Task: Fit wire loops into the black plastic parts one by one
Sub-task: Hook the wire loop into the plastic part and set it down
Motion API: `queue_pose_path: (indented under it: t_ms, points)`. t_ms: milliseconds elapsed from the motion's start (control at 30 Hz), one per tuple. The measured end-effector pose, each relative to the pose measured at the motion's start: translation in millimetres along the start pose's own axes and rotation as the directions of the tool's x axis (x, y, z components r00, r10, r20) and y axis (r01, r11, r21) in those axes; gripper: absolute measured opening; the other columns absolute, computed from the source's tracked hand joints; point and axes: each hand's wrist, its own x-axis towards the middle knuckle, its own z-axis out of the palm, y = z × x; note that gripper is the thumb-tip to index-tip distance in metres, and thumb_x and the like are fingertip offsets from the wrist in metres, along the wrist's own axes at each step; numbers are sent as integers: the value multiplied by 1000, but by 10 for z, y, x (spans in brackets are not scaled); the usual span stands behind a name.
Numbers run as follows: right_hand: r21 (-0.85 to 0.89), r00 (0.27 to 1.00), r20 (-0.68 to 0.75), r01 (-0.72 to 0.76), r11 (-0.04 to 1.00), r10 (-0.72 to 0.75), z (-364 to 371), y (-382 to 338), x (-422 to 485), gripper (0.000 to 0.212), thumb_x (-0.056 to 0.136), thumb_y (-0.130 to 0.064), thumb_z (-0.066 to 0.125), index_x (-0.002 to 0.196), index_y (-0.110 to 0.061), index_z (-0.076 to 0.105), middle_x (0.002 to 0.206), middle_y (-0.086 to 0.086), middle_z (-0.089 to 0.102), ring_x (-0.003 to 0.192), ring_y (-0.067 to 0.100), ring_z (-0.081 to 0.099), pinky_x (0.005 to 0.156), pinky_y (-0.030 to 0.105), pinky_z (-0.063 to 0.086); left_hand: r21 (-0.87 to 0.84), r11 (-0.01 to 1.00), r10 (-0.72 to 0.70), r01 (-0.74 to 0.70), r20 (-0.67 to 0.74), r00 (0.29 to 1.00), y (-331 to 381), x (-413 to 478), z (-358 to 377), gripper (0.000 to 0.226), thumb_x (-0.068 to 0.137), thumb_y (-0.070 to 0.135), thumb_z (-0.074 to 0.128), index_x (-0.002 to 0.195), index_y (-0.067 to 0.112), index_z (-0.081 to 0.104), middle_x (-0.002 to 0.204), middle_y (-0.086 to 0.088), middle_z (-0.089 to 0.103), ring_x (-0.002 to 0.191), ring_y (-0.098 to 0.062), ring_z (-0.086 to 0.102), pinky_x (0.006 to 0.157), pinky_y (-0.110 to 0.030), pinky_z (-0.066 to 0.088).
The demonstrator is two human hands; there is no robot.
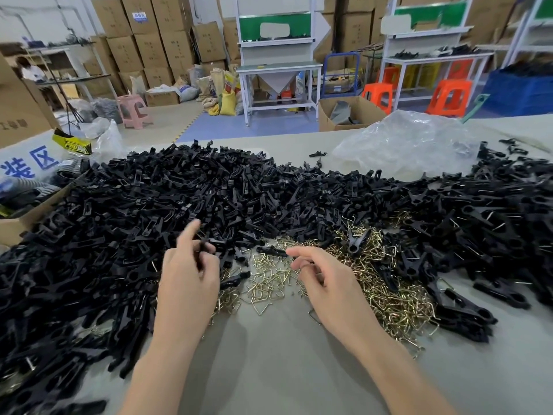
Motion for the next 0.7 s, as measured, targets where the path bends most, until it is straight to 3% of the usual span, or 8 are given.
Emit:
queue_pose_path:
  t_ms: [100, 200, 367, 433, 500, 567, 633, 700]
  points:
    - [-6, 1000, 10, -7, 1000, 7, 3, 5, 3, 36, 105, -16, 49, 122, -45, 62, 108, -30, 64, 65, 13, 62, 57, 21, 48, 170, 967, 151, -191, 226, 962, 17, -74, 66, 41, 97, 15, 50, 138, 17, 55, 105, 6, 63, 97, -12, 46, 89, -31, 42]
    - [-6, 1000, -3, -1, 1000, 1, 7, 3, -2, 37, 105, -16, 48, 121, -46, 62, 107, -29, 64, 68, 11, 63, 60, 20, 49, 286, 910, 174, -301, 395, 902, 11, -127, 96, 33, 100, 17, 53, 132, 21, 62, 107, 6, 64, 102, -23, 53, 92, -40, 42]
    - [2, 1000, -15, 12, 1000, -12, 1, -17, 3, 36, 105, -14, 49, 121, -43, 64, 106, -28, 64, 70, 7, 64, 62, 17, 48, 341, 898, 99, -280, 462, 881, -6, -63, 105, 35, 105, 23, 47, 139, 28, 56, 119, 8, 64, 112, -23, 55, 96, -35, 34]
    - [10, 999, -43, 24, 1000, -23, -15, -41, -8, 35, 104, -13, 50, 120, -41, 65, 105, -27, 64, 84, 0, 65, 70, 12, 49, 327, 906, 112, -269, 427, 897, 17, -55, 122, 36, 105, 18, 47, 139, 28, 56, 117, 9, 64, 111, -19, 55, 97, -30, 34]
    - [50, 998, -65, 28, 998, -25, -27, -66, -11, 35, 105, -16, 51, 122, -43, 64, 108, -27, 65, 91, -5, 65, 74, 10, 49, 94, 992, 56, -85, 278, 959, 121, -75, 90, 32, 103, 14, 52, 130, 27, 63, 105, 20, 66, 102, -3, 60, 90, -15, 39]
    - [178, 999, -30, -11, 984, 17, -11, -99, -5, 31, 104, -27, 54, 126, -47, 61, 113, -28, 66, 97, -7, 64, 80, 8, 48, -280, 954, -51, 103, 187, 981, 231, -97, 67, 29, 100, 11, 58, 121, 30, 68, 95, 24, 73, 93, 9, 65, 80, -3, 42]
    - [306, 994, 94, -83, 948, 57, 34, -141, 0, 30, 102, -38, 57, 129, -51, 56, 119, -28, 66, 107, -4, 64, 88, 10, 48, -495, 846, -76, 199, 256, 964, 370, -139, 85, 31, 99, 9, 59, 120, 30, 67, 97, 19, 75, 91, 7, 68, 78, -4, 46]
    - [337, 984, 174, -90, 937, 32, 95, -171, -11, 30, 102, -39, 58, 130, -48, 60, 120, -25, 68, 108, -1, 65, 92, 16, 51, -578, 763, -80, 289, 359, 930, 488, -207, 147, 30, 98, 7, 58, 119, 27, 65, 97, 11, 77, 89, 2, 70, 76, -7, 49]
